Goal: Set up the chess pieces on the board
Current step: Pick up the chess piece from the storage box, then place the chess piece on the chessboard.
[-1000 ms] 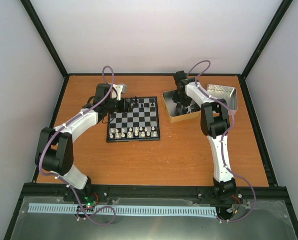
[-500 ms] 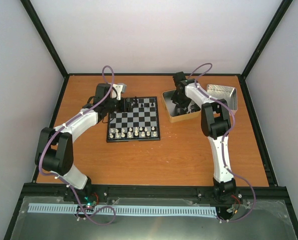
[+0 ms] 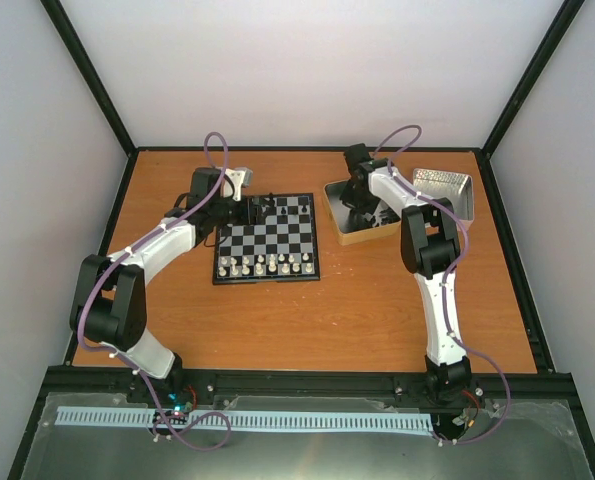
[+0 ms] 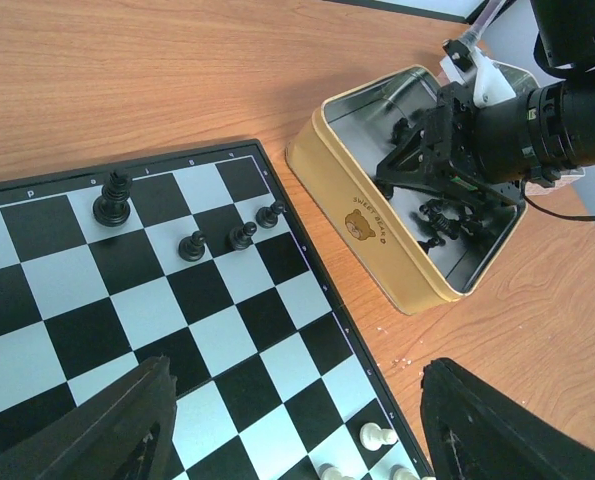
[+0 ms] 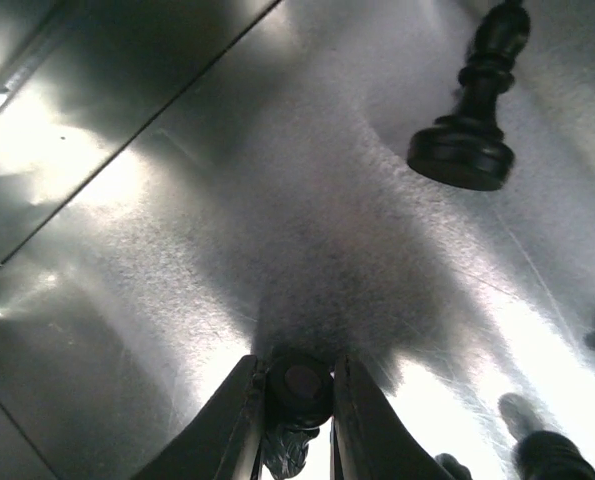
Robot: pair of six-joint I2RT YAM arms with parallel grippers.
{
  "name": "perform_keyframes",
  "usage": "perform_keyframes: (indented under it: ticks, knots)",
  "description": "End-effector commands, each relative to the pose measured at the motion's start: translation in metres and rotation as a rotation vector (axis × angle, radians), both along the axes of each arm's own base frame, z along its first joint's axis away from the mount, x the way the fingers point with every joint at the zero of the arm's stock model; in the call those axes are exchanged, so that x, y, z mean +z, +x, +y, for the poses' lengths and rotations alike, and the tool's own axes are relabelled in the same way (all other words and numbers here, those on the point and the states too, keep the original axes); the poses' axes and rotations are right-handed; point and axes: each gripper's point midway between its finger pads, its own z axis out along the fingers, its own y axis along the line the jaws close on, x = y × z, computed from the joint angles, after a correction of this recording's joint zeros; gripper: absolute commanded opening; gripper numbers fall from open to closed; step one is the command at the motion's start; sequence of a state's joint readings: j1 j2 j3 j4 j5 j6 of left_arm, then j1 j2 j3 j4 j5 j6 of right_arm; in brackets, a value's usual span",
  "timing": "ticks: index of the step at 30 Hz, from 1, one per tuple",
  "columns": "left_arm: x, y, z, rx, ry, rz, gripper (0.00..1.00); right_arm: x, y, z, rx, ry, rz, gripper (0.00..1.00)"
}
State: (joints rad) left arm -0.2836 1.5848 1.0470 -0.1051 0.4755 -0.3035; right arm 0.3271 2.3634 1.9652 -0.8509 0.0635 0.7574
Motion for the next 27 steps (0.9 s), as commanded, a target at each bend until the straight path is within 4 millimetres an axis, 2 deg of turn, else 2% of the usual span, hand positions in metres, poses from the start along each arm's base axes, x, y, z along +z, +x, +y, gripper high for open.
perform_keyframes:
  ticks: [1,4,6,11,13,16,20,27]
  knots:
    - [0.012,0.002,-0.008,-0.028,-0.016,-0.047,0.69,0.015,0.008,0.009,0.031,0.062,-0.066,0.12]
    - [0.015,0.004,-0.018,-0.050,-0.030,-0.055,0.70,0.046,0.013,0.016,0.033,0.170,-0.136,0.12]
    - [0.017,0.006,-0.028,-0.068,-0.039,-0.062,0.70,0.060,0.011,0.019,0.028,0.255,-0.153,0.13]
    - [0.029,0.011,-0.063,-0.148,-0.109,-0.094,0.70,0.087,-0.006,0.034,0.012,0.451,-0.166,0.13]
    - [0.029,0.014,-0.076,-0.175,-0.136,-0.094,0.70,0.097,-0.015,0.040,0.000,0.524,-0.165,0.13]
    - [0.040,0.017,-0.096,-0.226,-0.193,-0.117,0.70,0.105,-0.027,0.048,-0.020,0.622,-0.151,0.14]
    - [0.043,0.010,-0.120,-0.283,-0.210,-0.151,0.70,0.122,-0.040,0.060,-0.065,0.771,-0.143,0.14]
    - [0.032,0.013,-0.137,-0.316,-0.284,-0.078,0.64,0.144,-0.053,0.073,-0.096,0.917,-0.146,0.14]
